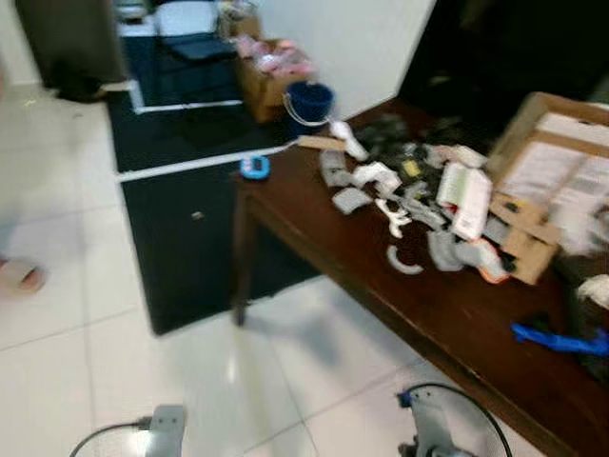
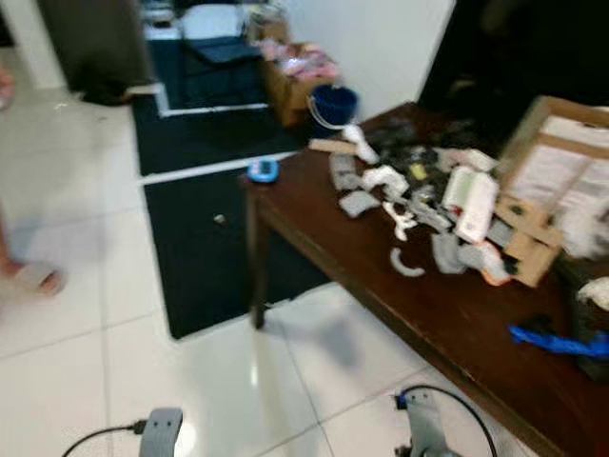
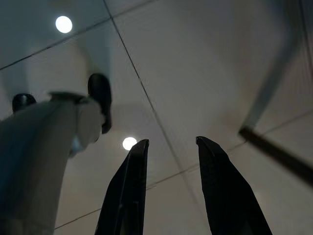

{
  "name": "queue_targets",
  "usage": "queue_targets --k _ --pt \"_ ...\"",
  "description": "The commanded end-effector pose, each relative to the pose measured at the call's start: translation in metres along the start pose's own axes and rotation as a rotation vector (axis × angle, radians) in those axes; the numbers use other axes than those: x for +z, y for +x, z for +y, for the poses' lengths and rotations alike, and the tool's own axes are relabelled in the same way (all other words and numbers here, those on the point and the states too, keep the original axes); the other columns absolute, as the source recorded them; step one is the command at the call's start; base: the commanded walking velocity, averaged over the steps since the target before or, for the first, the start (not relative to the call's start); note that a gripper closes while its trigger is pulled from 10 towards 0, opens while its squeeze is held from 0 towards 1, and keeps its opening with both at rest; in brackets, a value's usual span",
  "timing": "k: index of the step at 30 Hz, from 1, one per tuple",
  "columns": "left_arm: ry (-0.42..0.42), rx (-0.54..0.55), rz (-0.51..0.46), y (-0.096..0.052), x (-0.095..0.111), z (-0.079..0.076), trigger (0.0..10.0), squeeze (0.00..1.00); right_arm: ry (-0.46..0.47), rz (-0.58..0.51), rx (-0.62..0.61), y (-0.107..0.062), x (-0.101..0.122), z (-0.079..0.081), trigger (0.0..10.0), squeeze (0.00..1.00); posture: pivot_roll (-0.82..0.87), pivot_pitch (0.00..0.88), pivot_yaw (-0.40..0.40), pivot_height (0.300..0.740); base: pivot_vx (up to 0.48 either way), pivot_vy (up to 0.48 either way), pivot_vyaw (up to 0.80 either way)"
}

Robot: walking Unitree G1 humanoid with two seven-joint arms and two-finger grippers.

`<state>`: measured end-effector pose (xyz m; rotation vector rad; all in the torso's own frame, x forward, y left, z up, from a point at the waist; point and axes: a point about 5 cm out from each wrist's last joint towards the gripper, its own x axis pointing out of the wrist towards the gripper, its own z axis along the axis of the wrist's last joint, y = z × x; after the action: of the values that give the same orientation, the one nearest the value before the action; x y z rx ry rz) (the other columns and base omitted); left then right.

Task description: Picking trash to rubbish bin

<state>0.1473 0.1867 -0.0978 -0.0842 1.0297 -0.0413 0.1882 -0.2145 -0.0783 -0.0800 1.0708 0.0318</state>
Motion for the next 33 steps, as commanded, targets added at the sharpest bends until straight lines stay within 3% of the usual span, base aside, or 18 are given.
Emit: queue_targets --k 1,11,24,33 --pt "-0.017 -0.013 0.063 -0.002 -0.017 -0.006 10.0 0.0 -0.022 0.042 -0.025 -0.001 -0.009 -0.005 10.0 0.0 0.14 0.09 -0.097 0.74 0.0 0.0 -0.8" --pt "-0.012 -0.008 0.068 -0.002 -0.019 -0.005 10.0 0.0 -0.04 0.077 -0.049 -0.002 -0.014 -0.009 10.0 0.0 0.14 0.09 -0.096 0.74 0.0 0.0 -0.8" --pt "0.002 0.017 0.077 -0.003 -0.022 -0.002 10.0 0.0 0.063 0.077 -0.137 -0.006 -0.017 -0.026 10.0 0.0 0.13 0.099 -0.087 0.74 0.0 0.0 -0.8" --pt "0.011 0.07 0.066 -0.006 -0.018 0.015 10.0 0.0 0.11 0.07 -0.152 -0.005 -0.017 -0.025 10.0 0.0 0.13 0.108 -0.085 0.74 0.0 0.0 -0.8"
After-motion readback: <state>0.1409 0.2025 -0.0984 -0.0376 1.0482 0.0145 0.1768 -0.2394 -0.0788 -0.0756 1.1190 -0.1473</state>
